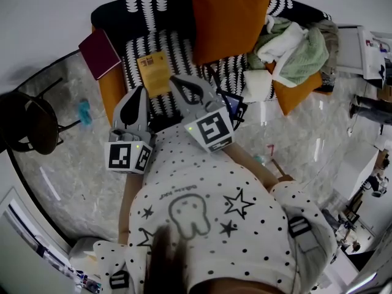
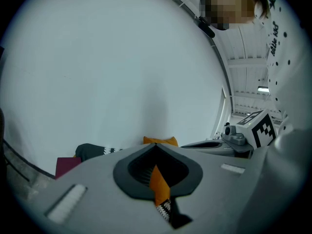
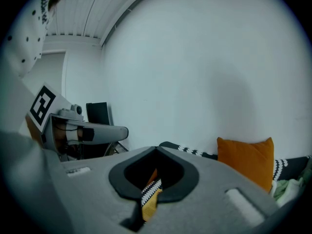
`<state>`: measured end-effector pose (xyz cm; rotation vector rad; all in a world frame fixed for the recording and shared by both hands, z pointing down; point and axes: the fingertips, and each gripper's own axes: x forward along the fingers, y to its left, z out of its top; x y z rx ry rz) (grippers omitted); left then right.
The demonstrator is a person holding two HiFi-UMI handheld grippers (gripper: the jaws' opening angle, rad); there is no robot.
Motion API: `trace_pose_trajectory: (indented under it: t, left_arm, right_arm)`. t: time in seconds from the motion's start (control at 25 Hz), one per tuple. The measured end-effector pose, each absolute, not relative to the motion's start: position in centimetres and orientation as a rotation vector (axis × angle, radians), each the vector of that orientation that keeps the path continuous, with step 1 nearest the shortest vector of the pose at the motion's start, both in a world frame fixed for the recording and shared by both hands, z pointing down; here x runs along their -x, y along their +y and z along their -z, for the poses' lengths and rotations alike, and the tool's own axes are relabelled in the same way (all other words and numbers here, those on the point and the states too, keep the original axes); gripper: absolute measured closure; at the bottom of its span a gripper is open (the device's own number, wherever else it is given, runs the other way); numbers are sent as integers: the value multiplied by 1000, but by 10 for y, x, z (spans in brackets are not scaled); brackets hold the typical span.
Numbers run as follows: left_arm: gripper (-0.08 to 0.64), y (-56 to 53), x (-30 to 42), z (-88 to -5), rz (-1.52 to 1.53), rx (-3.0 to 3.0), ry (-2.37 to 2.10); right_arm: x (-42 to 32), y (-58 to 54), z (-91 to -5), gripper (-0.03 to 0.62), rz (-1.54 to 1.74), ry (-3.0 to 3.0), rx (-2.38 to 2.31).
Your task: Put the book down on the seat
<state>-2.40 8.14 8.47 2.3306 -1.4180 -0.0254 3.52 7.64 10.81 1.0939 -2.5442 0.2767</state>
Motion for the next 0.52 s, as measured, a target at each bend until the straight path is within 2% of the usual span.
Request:
trace_pose_trajectory:
  t: [0.52]
  left_arm:
    - [558, 102, 20, -71, 91, -2369, -1422]
  right_arm:
    - [-41, 96, -98, 592, -236, -2564, -1109]
